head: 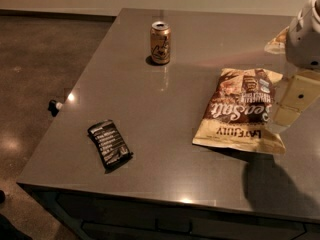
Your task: Move orange can near rxbar chocolate
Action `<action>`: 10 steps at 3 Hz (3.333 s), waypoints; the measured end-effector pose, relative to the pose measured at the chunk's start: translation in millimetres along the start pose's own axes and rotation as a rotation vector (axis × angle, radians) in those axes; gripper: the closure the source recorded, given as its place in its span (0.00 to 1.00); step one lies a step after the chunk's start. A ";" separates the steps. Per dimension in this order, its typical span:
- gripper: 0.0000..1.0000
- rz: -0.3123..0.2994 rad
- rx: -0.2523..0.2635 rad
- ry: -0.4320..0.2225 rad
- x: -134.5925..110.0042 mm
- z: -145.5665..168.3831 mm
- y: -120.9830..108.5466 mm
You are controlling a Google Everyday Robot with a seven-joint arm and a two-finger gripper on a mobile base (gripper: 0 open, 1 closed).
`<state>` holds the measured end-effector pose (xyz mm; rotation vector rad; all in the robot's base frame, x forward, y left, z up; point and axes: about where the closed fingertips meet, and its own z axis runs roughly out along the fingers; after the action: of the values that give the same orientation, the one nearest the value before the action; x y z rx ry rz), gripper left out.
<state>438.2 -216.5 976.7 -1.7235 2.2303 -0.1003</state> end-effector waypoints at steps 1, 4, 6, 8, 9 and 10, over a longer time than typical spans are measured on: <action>0.00 0.000 0.000 0.000 0.0 0.0 0.0; 0.00 0.098 0.000 -0.110 -42.6 38.8 -71.4; 0.00 0.212 0.038 -0.204 -108.8 84.9 -152.0; 0.00 0.370 0.168 -0.389 -115.1 122.0 -234.2; 0.00 0.424 0.422 -0.529 14.2 138.5 -334.5; 0.00 0.308 0.462 -0.542 51.4 198.4 -376.4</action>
Offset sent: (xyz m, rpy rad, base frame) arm 0.0380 0.0176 -0.0032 0.0582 -0.0108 -0.0069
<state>835.0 -339.7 871.6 -1.0042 1.8489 -0.0609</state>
